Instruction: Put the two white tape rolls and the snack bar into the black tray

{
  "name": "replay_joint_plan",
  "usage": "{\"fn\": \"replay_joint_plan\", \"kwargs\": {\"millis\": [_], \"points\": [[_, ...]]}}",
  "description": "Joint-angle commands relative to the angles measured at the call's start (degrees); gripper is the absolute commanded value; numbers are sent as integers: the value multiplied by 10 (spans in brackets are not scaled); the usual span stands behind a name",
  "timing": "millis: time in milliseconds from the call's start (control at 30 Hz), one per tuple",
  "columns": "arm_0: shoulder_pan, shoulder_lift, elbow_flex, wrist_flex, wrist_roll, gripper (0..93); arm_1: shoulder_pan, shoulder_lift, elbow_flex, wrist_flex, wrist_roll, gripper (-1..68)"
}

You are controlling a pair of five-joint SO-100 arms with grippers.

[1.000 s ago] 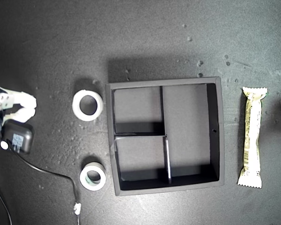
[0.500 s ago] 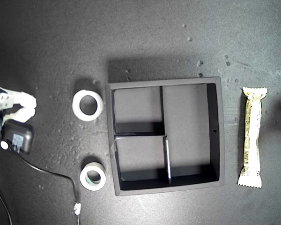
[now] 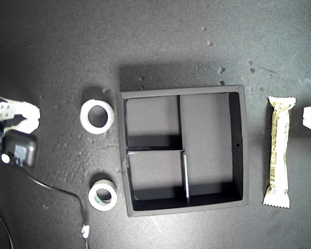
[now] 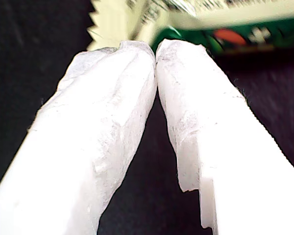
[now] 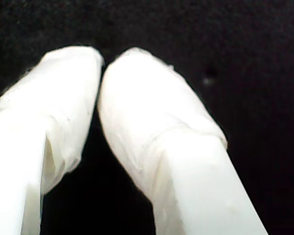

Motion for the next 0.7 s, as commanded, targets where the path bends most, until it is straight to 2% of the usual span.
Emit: {"fn": "replay_joint_plan", "kwargs": {"millis": [0,100,167,300,367,533,600,667], "points": [[19,28,33,4,-69,0,17,4,7,-7,195,-3],[54,27,33,12,-194,0,27,4,7,10,276,-3],[65,27,33,-4,-190,0,30,4,7,11,284,-4],[43,27,33,-51,-115,0,24,4,7,-34,214,-4],[39,27,26,-84,-86,12,18,4,7,-120,121,-4],[20,27,-30,-226,60,104,-25,4,6,-302,-78,-4],[13,27,-59,-257,110,118,-44,4,-20,-303,-141,-3],[11,26,-85,-280,148,123,-62,-4,-70,-256,-194,-2]]}}
